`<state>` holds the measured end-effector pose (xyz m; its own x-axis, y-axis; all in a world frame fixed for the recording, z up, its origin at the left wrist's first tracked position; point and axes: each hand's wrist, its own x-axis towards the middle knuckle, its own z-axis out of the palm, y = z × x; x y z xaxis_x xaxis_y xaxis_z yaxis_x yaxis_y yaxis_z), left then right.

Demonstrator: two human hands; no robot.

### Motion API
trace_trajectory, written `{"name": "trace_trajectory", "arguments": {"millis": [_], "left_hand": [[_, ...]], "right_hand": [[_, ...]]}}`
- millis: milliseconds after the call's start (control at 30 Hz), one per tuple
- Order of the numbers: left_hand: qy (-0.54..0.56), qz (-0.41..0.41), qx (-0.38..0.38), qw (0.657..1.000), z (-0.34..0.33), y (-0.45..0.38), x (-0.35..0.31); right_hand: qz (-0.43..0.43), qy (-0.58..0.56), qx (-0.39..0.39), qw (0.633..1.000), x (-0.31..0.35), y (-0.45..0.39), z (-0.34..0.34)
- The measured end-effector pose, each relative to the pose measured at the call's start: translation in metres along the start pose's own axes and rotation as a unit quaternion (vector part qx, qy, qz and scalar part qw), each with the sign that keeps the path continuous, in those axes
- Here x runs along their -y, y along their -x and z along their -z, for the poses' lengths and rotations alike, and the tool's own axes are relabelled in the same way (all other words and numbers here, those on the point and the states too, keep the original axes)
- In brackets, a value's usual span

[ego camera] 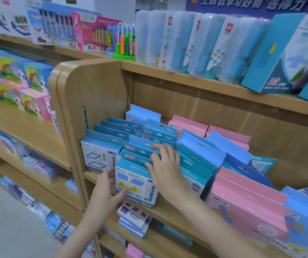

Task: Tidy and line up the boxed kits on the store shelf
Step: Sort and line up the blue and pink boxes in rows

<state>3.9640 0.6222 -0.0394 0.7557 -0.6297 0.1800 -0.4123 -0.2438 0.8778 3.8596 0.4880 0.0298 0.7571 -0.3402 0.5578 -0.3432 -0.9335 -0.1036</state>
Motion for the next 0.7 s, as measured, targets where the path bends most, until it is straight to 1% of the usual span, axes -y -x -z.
{"name": "trace_trajectory", "arguments": {"millis": [133,267,367,433,500,600,700], "left_hand": [[-0.061,0.015,-0.031,0.998,-0.015,0.003,-0.009],[-0.124,-0.017,-0.062,0.990,-0.023,0.001,-0.015],[-0.108,-0.023,-0.082,0.991,-0.028,-0.005,-0.010],[-0.097,-0.019,-0.093,0.991,-0.030,-0.008,-0.011],[-0.094,-0.034,-0.101,0.990,-0.031,-0.009,-0.011],[-0.073,-0.037,-0.089,0.993,-0.028,-0.006,-0.007],[-0.067,-0.041,-0.077,0.994,-0.026,-0.001,-0.003]], "right_hand": [[-0.006,0.020,-0.006,1.000,0.002,-0.004,-0.003],[-0.006,0.055,-0.004,0.998,-0.004,-0.008,-0.004],[-0.021,0.080,-0.002,0.997,-0.005,-0.014,-0.005],[-0.032,0.078,0.004,0.996,-0.006,-0.018,-0.006],[-0.044,0.070,0.019,0.996,-0.008,-0.019,-0.008],[-0.040,0.027,0.042,0.998,-0.011,-0.014,-0.007],[-0.038,0.009,0.091,0.995,-0.012,-0.010,0.000]]}}
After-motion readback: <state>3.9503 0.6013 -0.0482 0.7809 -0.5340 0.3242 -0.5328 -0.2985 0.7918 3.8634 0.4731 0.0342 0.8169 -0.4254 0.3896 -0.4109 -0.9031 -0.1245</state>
